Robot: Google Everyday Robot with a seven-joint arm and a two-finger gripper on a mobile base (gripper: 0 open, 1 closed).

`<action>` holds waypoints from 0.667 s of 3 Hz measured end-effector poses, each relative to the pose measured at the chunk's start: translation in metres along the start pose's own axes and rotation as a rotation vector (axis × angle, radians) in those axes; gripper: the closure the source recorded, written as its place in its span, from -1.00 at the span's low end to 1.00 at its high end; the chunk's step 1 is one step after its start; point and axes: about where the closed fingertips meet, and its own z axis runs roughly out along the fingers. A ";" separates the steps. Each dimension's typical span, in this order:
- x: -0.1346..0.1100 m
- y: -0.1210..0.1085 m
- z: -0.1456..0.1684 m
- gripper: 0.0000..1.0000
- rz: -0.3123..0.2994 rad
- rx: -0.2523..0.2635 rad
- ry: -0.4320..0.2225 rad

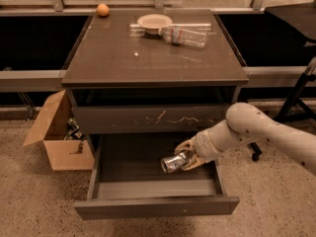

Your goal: Pick redbull can from middle drawer and place on counter

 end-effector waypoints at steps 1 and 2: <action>-0.054 -0.032 -0.023 1.00 -0.132 -0.005 0.023; -0.108 -0.074 -0.051 1.00 -0.255 0.014 0.047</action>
Offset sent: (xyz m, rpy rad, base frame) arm 0.0251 0.1092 0.2022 -0.0708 -0.3094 0.2581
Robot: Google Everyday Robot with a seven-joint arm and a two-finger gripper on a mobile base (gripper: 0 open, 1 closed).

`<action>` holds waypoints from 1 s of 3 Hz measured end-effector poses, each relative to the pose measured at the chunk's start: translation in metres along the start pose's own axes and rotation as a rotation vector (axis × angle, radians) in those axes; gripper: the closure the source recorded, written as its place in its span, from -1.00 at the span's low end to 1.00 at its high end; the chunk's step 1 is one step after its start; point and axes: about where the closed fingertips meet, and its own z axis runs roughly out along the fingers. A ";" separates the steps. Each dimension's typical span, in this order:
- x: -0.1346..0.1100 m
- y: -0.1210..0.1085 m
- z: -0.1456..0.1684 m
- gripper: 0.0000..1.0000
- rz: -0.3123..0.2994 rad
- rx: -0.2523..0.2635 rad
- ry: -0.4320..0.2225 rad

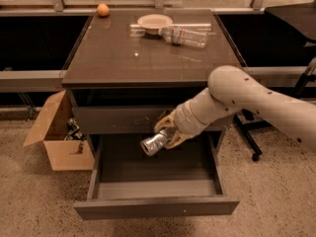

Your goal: Pick redbull can from middle drawer and place on counter

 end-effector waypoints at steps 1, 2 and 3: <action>-0.033 -0.050 -0.029 1.00 -0.104 0.041 0.020; -0.033 -0.050 -0.029 1.00 -0.105 0.041 0.020; -0.046 -0.077 -0.051 1.00 -0.153 0.099 0.028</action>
Offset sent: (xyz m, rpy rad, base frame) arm 0.0090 0.0254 0.0514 0.0028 -0.0852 0.0528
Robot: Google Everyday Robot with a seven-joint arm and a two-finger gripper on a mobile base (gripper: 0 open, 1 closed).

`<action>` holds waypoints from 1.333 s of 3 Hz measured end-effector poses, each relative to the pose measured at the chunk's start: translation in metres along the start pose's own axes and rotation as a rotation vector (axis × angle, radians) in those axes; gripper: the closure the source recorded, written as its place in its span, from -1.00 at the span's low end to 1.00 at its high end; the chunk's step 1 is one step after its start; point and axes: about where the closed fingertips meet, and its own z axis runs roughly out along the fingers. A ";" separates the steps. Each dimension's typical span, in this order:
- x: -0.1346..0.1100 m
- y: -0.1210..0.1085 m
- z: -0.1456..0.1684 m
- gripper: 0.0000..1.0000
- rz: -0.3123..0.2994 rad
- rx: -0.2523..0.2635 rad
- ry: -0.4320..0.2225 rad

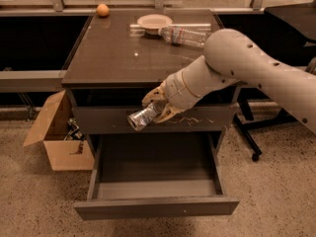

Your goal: Pick redbull can from middle drawer and place on counter

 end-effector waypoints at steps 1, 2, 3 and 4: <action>-0.003 -0.041 -0.036 1.00 -0.016 0.097 0.026; 0.004 -0.081 -0.063 1.00 0.015 0.201 0.022; 0.013 -0.118 -0.071 1.00 0.038 0.269 -0.016; 0.024 -0.164 -0.065 0.96 0.054 0.300 -0.073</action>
Offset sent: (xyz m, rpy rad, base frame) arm 0.0740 -0.0061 0.1469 0.2630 -0.1568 -0.1555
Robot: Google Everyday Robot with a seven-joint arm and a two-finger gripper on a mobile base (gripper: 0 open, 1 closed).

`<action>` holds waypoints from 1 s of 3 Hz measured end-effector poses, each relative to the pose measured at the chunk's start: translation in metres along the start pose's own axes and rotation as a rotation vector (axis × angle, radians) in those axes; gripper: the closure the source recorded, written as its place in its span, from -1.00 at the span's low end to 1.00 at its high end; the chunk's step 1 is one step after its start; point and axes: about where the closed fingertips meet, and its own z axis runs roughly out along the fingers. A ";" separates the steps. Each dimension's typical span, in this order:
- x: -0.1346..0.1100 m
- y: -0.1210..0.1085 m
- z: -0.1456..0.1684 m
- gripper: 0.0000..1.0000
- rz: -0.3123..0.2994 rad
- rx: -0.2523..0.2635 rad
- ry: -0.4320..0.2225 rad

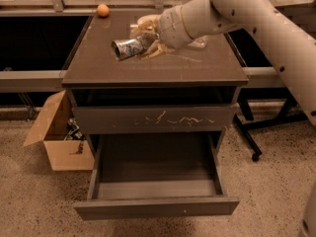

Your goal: Pick redbull can from middle drawer and place on counter

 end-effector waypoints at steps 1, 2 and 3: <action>0.006 -0.023 0.022 0.48 0.023 -0.006 -0.046; 0.012 -0.036 0.046 -0.11 0.046 -0.029 -0.084; 0.017 -0.039 0.058 -0.61 0.063 -0.043 -0.101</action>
Offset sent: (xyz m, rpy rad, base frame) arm 0.0623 0.0508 0.0036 0.0497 0.1004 0.0661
